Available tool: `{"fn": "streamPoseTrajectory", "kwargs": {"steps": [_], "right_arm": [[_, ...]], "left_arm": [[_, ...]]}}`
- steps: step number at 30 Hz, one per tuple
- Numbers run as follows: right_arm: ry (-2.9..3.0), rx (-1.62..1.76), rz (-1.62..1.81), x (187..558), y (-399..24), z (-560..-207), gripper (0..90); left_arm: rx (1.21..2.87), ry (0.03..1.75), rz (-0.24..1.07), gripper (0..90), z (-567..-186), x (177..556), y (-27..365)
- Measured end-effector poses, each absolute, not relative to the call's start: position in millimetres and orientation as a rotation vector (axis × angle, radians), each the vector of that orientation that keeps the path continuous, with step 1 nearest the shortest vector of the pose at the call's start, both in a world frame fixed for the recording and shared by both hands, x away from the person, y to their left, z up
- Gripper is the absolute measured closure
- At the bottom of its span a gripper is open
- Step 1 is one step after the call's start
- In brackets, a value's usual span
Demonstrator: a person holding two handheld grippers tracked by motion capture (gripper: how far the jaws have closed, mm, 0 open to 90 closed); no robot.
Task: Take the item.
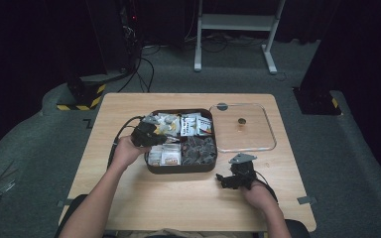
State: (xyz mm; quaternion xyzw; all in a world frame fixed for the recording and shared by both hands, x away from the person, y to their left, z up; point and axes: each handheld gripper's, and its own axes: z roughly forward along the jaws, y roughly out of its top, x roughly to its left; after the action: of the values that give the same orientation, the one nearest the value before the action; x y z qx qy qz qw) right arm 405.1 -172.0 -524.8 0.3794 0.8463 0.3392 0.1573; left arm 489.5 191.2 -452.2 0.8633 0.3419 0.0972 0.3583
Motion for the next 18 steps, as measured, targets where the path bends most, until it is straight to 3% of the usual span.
{"fn": "streamPoseTrajectory", "kwargs": {"steps": [18], "right_arm": [[2.426, 1.082, 0.971, 405.4, -172.1, -524.7, 7.8]], "left_arm": [[2.189, 0.912, 0.247, 85.9, -442.7, 482.6, 208.3]]}}
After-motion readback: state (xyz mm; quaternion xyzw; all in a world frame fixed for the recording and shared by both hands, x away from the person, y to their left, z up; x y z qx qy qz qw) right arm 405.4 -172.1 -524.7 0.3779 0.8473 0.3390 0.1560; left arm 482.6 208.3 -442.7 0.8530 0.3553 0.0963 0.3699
